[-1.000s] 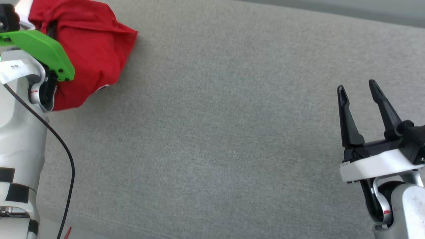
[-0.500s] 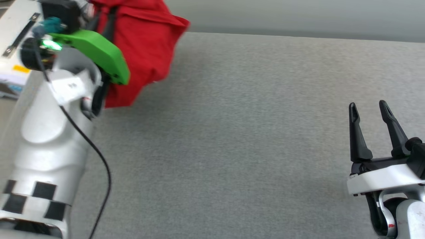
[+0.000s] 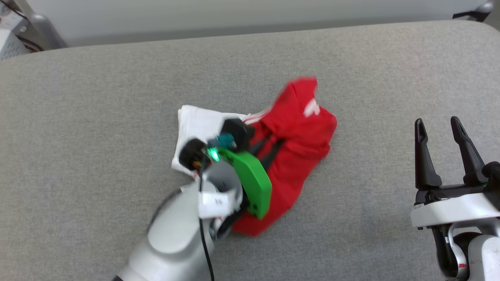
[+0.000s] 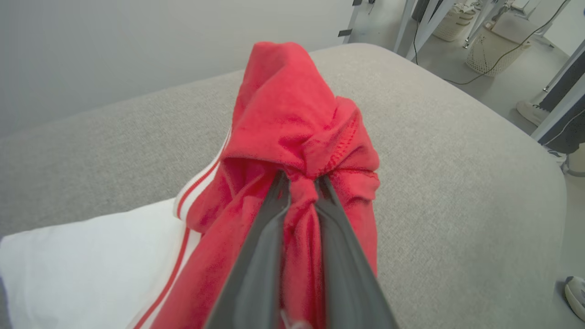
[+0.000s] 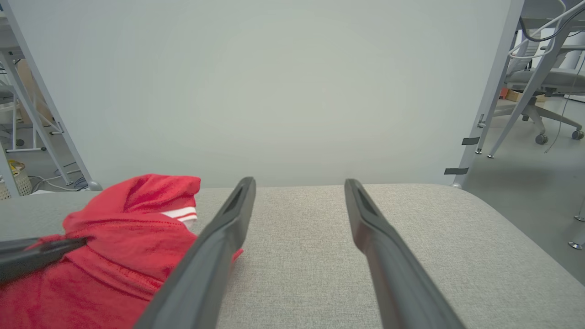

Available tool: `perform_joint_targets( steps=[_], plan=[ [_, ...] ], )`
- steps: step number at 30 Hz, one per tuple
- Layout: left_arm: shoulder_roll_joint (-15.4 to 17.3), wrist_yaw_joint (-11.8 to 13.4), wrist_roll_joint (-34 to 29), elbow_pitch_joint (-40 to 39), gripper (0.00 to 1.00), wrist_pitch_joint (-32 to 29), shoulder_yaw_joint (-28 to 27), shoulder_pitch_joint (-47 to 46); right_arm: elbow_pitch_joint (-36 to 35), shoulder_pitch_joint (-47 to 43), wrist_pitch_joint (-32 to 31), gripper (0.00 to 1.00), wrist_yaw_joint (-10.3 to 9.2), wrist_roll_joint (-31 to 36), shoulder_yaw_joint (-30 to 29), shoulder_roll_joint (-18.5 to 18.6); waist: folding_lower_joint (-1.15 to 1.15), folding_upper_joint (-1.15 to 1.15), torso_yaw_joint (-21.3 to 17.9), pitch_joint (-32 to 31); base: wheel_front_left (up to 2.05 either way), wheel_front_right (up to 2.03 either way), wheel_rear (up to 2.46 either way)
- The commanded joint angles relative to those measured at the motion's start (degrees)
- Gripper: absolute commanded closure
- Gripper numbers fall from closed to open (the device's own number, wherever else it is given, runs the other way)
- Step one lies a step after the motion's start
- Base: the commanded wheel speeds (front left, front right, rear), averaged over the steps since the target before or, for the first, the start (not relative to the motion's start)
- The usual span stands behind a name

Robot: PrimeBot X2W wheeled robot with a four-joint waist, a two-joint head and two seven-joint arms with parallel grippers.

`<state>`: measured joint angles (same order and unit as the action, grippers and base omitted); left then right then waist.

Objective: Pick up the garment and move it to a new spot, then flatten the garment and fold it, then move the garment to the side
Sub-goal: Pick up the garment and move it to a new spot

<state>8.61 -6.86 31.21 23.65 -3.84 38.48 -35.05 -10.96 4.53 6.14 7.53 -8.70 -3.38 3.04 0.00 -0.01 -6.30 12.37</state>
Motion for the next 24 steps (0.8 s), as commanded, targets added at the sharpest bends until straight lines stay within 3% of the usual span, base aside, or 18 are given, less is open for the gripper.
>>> perform_joint_targets(
  steps=[1, 8, 9, 10, 11, 14, 19, 24],
  plan=[
    [-0.3, -0.3, -0.2, 0.7, 1.0, 0.0, 1.2, 2.1, -0.1, 0.1, 0.4, 0.0, -0.04, -0.2, 0.1, -0.1, 0.0, 0.01, -0.9, 1.8, 0.0, 0.0, 0.0],
    [-1.9, -0.5, 0.0, 4.0, 1.0, 1.9, 6.6, 7.7, 0.6, 0.7, 1.2, 0.0, -0.04, -1.1, 0.2, -0.1, 0.0, 0.01, 0.0, 3.6, 0.0, 0.0, 0.0],
    [-2.1, -0.5, 0.0, 4.2, 0.95, 2.6, 6.7, 7.9, 0.8, 0.8, 1.3, 0.0, -0.04, -1.1, 0.4, -0.1, 0.0, 0.01, 0.1, 3.6, 0.0, 0.0, 0.0],
    [-2.3, -0.5, 0.3, 4.4, 0.27, 3.4, 6.7, 8.3, 1.1, 0.8, 1.4, 0.0, -0.04, -1.2, 0.4, -0.1, 0.0, 0.01, 0.4, 3.4, 0.0, 0.0, 0.0],
    [-2.6, -0.5, 0.4, 4.6, 0.0, 4.0, 6.8, 8.5, 1.3, 0.8, 1.5, 0.0, -0.04, -1.2, 0.4, -0.1, 0.0, 0.01, 0.6, 3.3, 0.0, 0.0, 0.0],
    [-3.4, 0.0, 0.6, 4.3, 0.0, 7.5, 6.4, 8.8, 2.0, 0.7, 1.7, 0.0, -0.04, -1.3, 0.5, -0.2, 0.0, 0.01, 1.5, 2.1, 0.0, 0.0, 0.0],
    [-4.4, 3.0, 0.7, 3.1, 0.0, 15.8, 3.8, 9.2, 3.0, -1.0, 1.0, 0.0, -0.04, -0.5, 0.6, -0.2, 0.0, 0.01, 3.9, -1.9, 0.0, 0.0, 0.0],
    [-3.3, 6.1, -1.1, 1.2, 0.0, 18.3, 0.8, 9.9, 2.7, -2.8, -0.3, 0.0, -0.04, 0.1, 0.6, -0.2, 0.0, 0.01, 5.6, -4.2, 0.0, 0.0, 0.0]
  ],
)
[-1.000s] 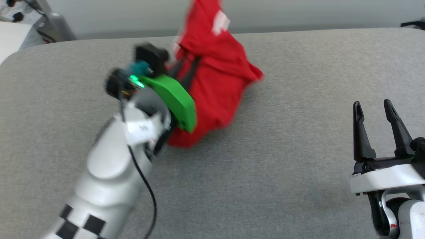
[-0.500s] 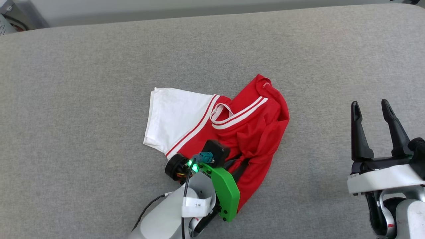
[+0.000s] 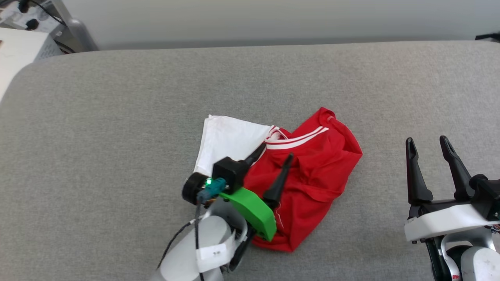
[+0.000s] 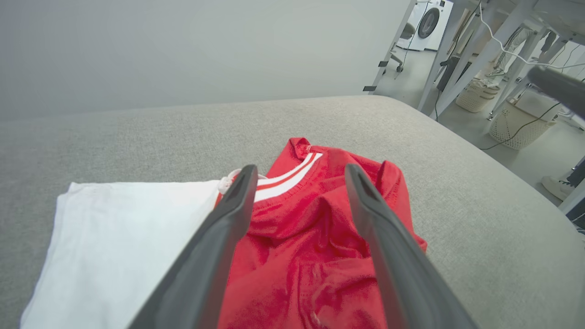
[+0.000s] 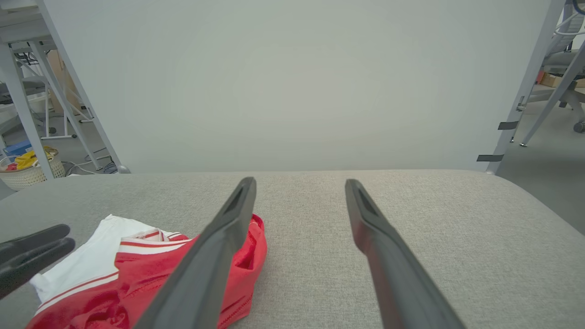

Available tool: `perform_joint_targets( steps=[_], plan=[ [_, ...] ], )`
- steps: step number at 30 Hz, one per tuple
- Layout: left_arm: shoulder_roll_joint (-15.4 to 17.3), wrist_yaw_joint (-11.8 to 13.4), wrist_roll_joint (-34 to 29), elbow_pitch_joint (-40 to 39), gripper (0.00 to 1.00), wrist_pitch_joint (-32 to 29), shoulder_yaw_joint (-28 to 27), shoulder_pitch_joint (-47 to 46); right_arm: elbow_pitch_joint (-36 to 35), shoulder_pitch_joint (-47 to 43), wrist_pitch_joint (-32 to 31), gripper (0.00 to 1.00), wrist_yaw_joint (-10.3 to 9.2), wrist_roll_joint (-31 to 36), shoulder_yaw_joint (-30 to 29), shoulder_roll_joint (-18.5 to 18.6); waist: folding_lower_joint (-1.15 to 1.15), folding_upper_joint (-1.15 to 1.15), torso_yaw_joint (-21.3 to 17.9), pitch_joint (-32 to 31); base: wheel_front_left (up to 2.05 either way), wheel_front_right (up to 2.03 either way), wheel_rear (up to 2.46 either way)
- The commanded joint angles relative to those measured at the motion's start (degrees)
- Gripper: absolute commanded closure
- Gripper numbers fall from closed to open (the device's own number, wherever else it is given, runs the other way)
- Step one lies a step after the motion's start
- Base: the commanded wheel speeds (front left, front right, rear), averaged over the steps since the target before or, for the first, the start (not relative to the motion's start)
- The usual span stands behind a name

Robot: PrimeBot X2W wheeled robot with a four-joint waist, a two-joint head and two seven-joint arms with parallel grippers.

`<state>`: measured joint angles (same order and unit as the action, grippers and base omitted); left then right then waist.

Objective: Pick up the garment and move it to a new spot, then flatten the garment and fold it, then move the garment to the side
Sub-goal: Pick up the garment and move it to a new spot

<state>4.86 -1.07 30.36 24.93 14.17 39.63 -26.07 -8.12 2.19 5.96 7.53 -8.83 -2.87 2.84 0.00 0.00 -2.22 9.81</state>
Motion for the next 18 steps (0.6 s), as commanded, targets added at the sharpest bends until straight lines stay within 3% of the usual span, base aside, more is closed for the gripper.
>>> perform_joint_targets(
  steps=[1, 9, 18],
  plan=[
    [0.9, 1.1, -0.6, -0.8, 0.0, 0.5, -1.4, 1.3, -0.1, -0.8, -0.5, 0.0, -0.04, 0.3, 0.0, 0.0, 0.0, 0.0, 1.9, -2.1, 0.0, 0.0, 0.0],
    [4.4, 5.4, -4.2, -9.8, 0.0, 0.8, -14.2, 6.9, -0.2, -3.1, -2.7, 0.0, -0.04, 0.5, -0.1, 0.0, 0.0, 0.0, 3.6, -4.1, 0.0, 0.0, 0.0],
    [6.2, 5.8, -7.0, -14.7, 0.0, 0.8, -25.1, 14.7, -0.6, -5.7, -4.9, 0.0, -0.04, 0.7, -0.7, 0.0, 0.0, 0.0, 5.2, -6.0, 0.0, 0.0, 0.0]
  ],
)
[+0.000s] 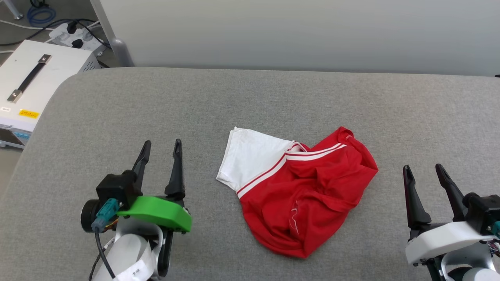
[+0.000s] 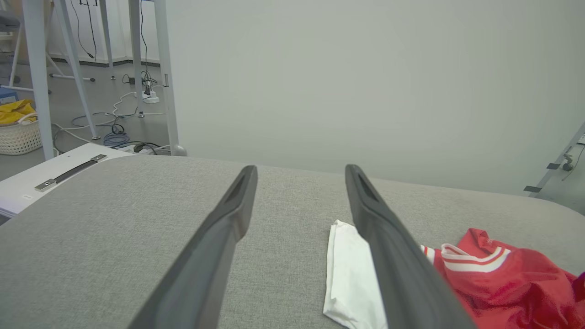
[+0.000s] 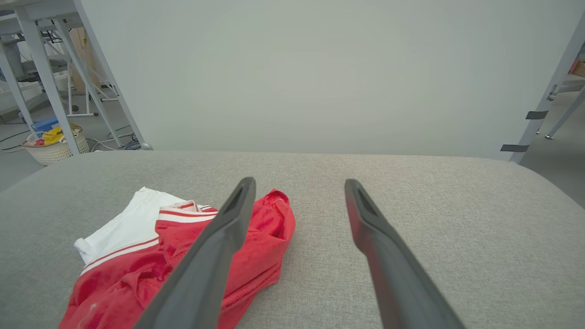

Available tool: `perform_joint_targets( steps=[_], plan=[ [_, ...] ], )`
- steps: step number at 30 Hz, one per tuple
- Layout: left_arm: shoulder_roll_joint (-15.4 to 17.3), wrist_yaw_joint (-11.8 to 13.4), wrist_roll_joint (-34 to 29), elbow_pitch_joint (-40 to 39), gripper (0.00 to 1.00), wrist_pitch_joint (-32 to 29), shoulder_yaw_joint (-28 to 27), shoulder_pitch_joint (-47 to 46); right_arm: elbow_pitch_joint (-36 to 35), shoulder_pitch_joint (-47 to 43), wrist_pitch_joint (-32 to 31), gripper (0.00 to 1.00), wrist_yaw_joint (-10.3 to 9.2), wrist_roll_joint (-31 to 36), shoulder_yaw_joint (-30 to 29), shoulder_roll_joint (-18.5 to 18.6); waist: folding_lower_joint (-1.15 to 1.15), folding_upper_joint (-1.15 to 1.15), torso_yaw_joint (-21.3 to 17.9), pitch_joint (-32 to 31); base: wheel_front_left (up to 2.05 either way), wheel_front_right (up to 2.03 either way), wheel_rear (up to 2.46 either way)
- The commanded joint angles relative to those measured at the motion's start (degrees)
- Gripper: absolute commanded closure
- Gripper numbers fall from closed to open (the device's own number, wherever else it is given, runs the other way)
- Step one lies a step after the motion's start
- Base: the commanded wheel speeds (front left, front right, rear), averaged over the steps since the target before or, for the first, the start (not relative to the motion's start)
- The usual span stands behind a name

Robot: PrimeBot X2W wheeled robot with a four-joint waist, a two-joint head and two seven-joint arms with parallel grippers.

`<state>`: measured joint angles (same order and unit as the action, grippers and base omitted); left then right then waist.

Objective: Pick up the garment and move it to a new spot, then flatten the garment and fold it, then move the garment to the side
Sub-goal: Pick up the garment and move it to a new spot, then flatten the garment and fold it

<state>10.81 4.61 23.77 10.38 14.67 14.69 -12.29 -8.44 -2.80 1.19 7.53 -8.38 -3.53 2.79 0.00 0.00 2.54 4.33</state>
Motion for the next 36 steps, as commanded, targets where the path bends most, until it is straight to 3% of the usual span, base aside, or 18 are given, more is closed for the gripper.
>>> perform_joint_targets(
  steps=[1, 10, 20, 27, 36],
  plan=[
    [0.6, 0.0, -0.7, -0.4, 0.0, 0.3, -0.9, 1.9, -0.2, -1.0, -0.3, 0.0, -0.04, 0.3, 0.0, 0.1, 0.0, 0.0, 0.4, -0.8, 0.0, 0.0, 0.0],
    [2.4, -0.9, -2.8, -1.2, 0.0, 0.3, -1.6, 7.2, -0.3, -3.3, -1.4, 0.0, -0.04, 0.1, 0.2, 0.1, 0.0, 0.0, -0.3, -2.2, 0.0, 0.0, 0.0],
    [2.3, -1.1, -2.5, -1.1, 0.0, 0.3, -1.0, 7.4, 0.1, -3.1, -2.5, 0.0, -0.04, 0.2, 0.2, 0.4, 0.0, 0.0, -0.5, -1.9, 0.0, 0.0, 0.0],
    [1.9, -1.3, -2.9, -1.6, 0.0, 0.3, -0.4, 4.3, 3.0, 4.9, -11.3, 0.0, -0.04, -6.6, 6.2, 6.7, 0.0, 0.0, 1.1, 2.0, 0.0, 0.0, 0.0],
    [-1.6, -2.8, -4.1, -1.7, 0.0, 0.3, -0.1, 0.3, 5.8, 20.9, -30.7, 0.0, -0.04, -15.5, 20.8, 19.1, 0.0, 0.0, 6.7, 6.9, 0.0, 0.0, 0.0]
  ],
)
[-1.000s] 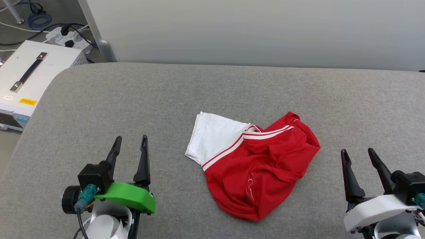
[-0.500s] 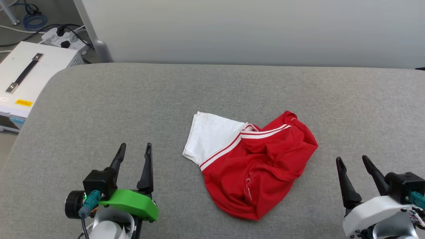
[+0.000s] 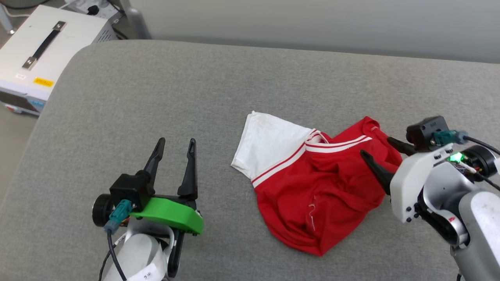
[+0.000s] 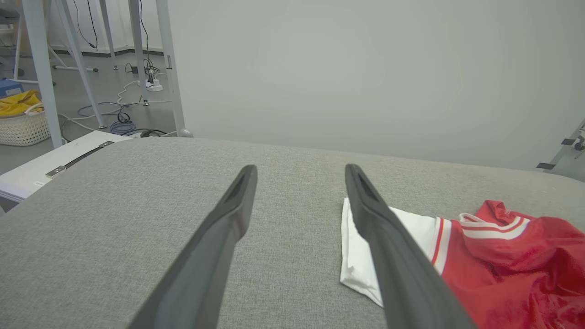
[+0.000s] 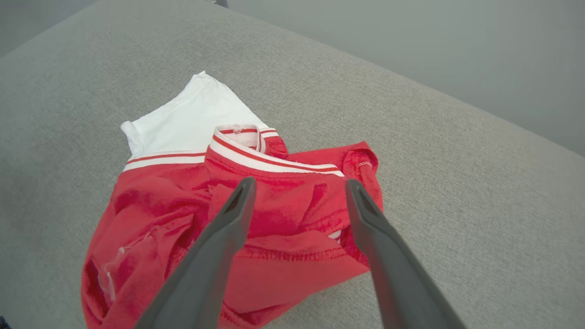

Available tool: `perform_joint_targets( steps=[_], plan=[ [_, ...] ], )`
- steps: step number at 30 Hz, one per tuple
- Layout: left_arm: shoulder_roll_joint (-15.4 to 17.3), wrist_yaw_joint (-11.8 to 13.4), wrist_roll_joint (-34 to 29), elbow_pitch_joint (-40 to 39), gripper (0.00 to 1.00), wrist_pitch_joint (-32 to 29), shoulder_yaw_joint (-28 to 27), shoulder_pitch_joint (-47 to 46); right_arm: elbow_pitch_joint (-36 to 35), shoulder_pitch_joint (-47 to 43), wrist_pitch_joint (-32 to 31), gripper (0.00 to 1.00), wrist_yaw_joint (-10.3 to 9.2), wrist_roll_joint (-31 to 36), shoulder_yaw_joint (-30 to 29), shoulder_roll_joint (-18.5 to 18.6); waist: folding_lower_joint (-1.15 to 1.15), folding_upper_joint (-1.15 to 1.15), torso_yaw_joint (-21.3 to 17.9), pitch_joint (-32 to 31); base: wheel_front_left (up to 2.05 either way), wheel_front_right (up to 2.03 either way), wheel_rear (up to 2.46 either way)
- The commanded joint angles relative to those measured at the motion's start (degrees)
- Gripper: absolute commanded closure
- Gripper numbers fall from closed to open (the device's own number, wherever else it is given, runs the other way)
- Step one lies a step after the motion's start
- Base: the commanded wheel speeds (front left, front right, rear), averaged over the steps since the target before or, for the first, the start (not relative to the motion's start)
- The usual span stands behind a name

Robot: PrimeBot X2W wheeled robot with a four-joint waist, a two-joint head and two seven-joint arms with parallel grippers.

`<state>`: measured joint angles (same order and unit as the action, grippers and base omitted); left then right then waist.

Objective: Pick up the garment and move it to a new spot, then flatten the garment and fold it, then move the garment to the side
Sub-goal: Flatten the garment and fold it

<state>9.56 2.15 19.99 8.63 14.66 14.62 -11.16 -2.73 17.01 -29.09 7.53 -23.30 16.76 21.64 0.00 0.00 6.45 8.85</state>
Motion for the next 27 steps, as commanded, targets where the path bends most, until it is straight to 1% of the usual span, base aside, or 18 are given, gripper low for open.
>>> perform_joint_targets(
  steps=[1, 4, 7, 10, 14, 17, 18, 19, 24, 27],
  plan=[
    [-0.7, -0.6, -0.4, 0.2, 0.0, 0.3, 0.0, -1.1, 0.3, 2.5, -2.0, 0.0, -0.04, -1.3, 1.8, 1.1, 0.0, 0.0, 3.5, 2.8, 0.0, 0.0, 0.0],
    [-1.7, -1.5, -1.1, 0.4, 0.0, 0.3, -0.3, -2.2, 1.1, 7.2, -6.7, 0.0, -0.04, -3.4, 6.8, 3.5, 0.0, 0.0, 5.6, 4.3, 0.0, 0.0, 0.0],
    [-2.7, -2.2, -1.8, 0.7, 0.0, 0.3, -0.8, -3.1, 2.5, 11.4, -9.1, 0.0, -0.04, -4.7, 11.1, 5.0, 0.0, 0.0, 7.3, 5.8, 0.0, 0.0, 0.0],
    [-3.8, -2.9, -2.3, 0.7, 0.0, 0.3, -1.5, -3.8, 5.7, 15.2, -11.2, 0.0, -0.04, -6.1, 15.1, 6.1, 0.0, 0.0, 8.9, 7.2, 0.0, 0.0, 0.0],
    [-5.0, -3.9, -3.0, 1.1, 0.0, 0.3, -2.0, -4.2, 10.7, 17.9, -13.3, 0.0, -0.04, -8.1, 18.6, 7.3, 0.0, 0.0, 10.4, 8.3, 0.0, 0.0, 0.0],
    [-5.6, -4.3, -3.3, 1.4, 0.0, 0.3, -2.6, -4.0, 13.0, 18.3, -14.4, 0.0, -0.04, -9.9, 19.5, 7.6, 0.0, 0.0, 10.7, 8.5, 0.0, 0.0, 0.0],
    [-5.7, -4.4, -3.4, 1.5, 0.0, 0.3, -2.9, -3.8, 13.3, 18.5, -14.2, 0.63, -0.04, -10.2, 19.6, 7.7, 0.0, 0.0, 10.7, 8.5, 0.0, 0.0, 0.0],
    [-5.8, -4.5, -3.5, 1.7, 0.0, 0.3, -3.2, -3.7, 13.4, 18.8, -13.5, 0.99, -0.04, -10.5, 19.5, 7.8, 0.0, 0.0, 10.5, 8.4, 0.0, 0.0, 0.0],
    [-6.1, -5.1, -4.7, 2.3, 0.0, 0.3, -4.4, -3.1, 12.2, 21.1, -10.3, 1.0, -0.04, -11.2, 19.4, 8.3, 0.0, 0.0, 8.7, 7.2, 0.0, 0.0, 0.0],
    [-6.2, -5.5, -5.2, 2.7, 0.0, 0.3, -4.9, -3.3, 10.5, 23.0, -7.1, 1.0, -0.04, -10.8, 17.2, 8.4, 0.0, 0.0, 7.6, 6.5, 0.0, 0.0, 0.0]
  ],
)
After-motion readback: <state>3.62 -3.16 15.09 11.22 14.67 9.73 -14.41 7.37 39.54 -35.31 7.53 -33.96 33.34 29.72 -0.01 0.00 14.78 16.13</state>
